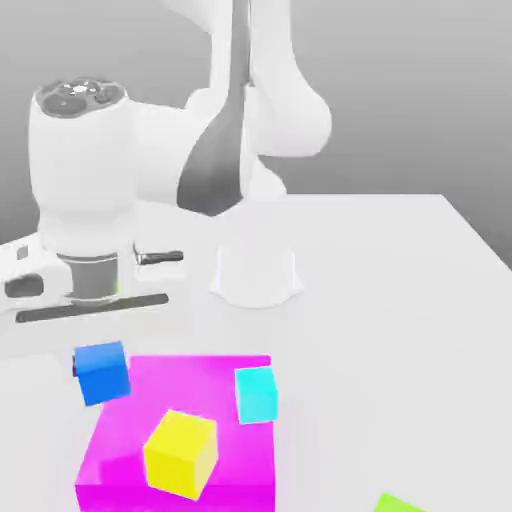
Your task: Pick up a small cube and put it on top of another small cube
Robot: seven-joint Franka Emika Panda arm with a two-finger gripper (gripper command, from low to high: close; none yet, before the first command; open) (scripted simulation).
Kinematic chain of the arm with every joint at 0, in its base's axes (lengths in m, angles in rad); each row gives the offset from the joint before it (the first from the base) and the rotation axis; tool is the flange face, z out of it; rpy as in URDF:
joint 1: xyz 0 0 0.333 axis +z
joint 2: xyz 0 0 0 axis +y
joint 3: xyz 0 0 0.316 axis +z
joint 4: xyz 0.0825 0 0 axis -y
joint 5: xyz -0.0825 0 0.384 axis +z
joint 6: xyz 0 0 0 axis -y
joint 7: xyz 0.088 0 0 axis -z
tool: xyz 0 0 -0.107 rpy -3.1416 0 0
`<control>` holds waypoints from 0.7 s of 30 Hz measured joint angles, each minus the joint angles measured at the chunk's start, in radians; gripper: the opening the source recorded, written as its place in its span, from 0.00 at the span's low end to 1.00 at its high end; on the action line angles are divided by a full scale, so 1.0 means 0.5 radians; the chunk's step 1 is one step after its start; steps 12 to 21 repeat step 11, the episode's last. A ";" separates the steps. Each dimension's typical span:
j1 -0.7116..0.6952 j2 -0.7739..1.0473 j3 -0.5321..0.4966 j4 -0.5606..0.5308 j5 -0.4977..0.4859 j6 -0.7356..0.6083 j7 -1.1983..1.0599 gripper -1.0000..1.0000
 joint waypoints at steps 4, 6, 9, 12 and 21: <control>0.139 -0.015 0.074 0.112 0.192 -0.113 0.262 0.00; 0.144 0.071 0.073 0.093 0.230 -0.005 0.308 0.00; 0.142 0.183 0.069 0.062 0.228 0.138 0.328 1.00; 0.142 0.183 0.069 0.062 0.228 0.138 0.328 1.00; 0.142 0.183 0.069 0.062 0.228 0.138 0.328 1.00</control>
